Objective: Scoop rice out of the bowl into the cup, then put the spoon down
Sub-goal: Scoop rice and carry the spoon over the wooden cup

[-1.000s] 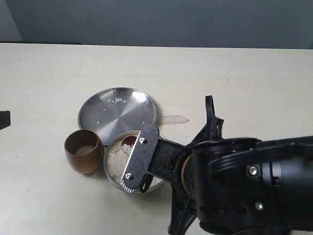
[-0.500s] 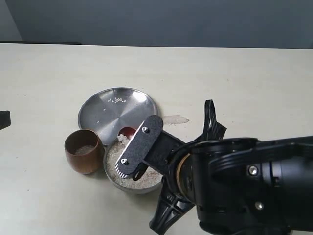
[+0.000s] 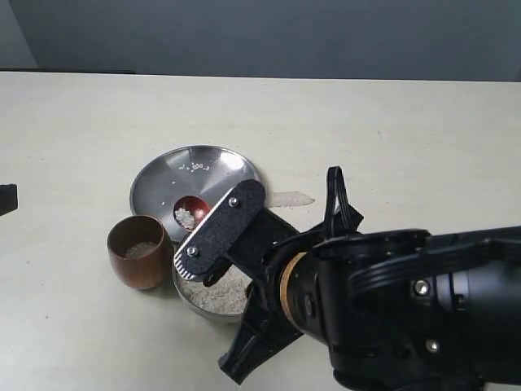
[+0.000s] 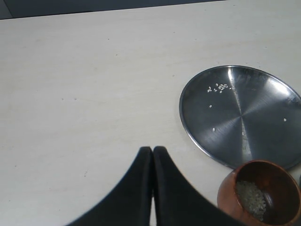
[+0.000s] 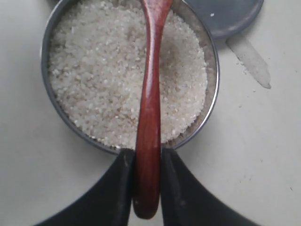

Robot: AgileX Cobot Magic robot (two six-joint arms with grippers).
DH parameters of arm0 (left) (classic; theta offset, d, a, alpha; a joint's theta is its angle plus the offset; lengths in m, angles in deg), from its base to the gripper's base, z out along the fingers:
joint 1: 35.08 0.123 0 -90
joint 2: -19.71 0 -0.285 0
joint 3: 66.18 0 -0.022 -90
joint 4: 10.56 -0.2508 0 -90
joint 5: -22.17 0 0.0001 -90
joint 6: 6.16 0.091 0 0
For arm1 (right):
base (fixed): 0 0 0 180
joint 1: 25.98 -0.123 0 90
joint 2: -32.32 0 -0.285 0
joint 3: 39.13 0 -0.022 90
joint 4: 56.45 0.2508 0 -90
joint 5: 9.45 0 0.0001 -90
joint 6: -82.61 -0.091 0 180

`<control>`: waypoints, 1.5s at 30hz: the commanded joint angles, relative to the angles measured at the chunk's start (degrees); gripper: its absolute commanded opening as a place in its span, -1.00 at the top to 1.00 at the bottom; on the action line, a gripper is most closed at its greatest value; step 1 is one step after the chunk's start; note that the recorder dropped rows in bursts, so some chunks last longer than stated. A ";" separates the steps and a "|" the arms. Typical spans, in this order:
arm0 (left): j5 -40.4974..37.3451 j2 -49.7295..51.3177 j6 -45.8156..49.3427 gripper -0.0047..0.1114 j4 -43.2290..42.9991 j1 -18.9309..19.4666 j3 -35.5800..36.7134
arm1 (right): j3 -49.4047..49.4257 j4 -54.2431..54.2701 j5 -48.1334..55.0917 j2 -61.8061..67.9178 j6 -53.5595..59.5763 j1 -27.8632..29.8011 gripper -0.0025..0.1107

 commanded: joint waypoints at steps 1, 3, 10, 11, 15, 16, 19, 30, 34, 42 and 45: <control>0.72 0.23 0.02 0.91 -0.29 -0.16 -0.49 | -1.42 -1.79 -1.22 -0.47 -1.32 0.01 0.97; 0.72 0.23 0.02 0.91 -0.29 -0.16 -0.49 | -2.83 -2.02 -1.38 -0.47 -1.32 0.01 0.97; 0.72 0.23 0.02 0.91 -0.29 -0.16 -0.49 | -7.46 -2.88 0.91 1.09 1.13 0.01 0.97; 0.72 0.23 0.02 0.91 -0.29 -0.16 -0.49 | -7.90 -2.82 0.91 1.43 1.55 0.01 0.97; 0.72 0.23 0.02 0.91 -0.29 -0.16 -0.49 | -8.79 -2.82 0.80 3.32 2.12 0.01 0.97; 0.72 0.23 0.02 0.91 -0.29 -0.16 -0.49 | -8.90 -2.82 0.80 3.74 2.73 0.01 0.97; 0.72 0.23 0.02 0.91 -0.29 -0.16 -0.49 | -8.90 -2.82 1.28 5.59 3.45 0.01 0.97; 0.72 0.23 0.02 0.91 -0.29 -0.16 -0.49 | -8.90 -3.06 2.02 8.90 7.29 0.01 0.97; 0.72 0.23 0.02 0.91 -0.29 -0.16 -0.49 | -8.90 -3.67 2.31 8.90 9.09 0.01 0.97; 0.72 0.23 0.02 0.91 -0.29 -0.16 -0.49 | -8.90 -4.43 3.37 8.90 14.11 -0.09 0.97; 0.72 0.23 0.02 0.91 -0.29 -0.16 -0.49 | -8.90 -5.08 4.60 9.17 16.07 -0.09 0.97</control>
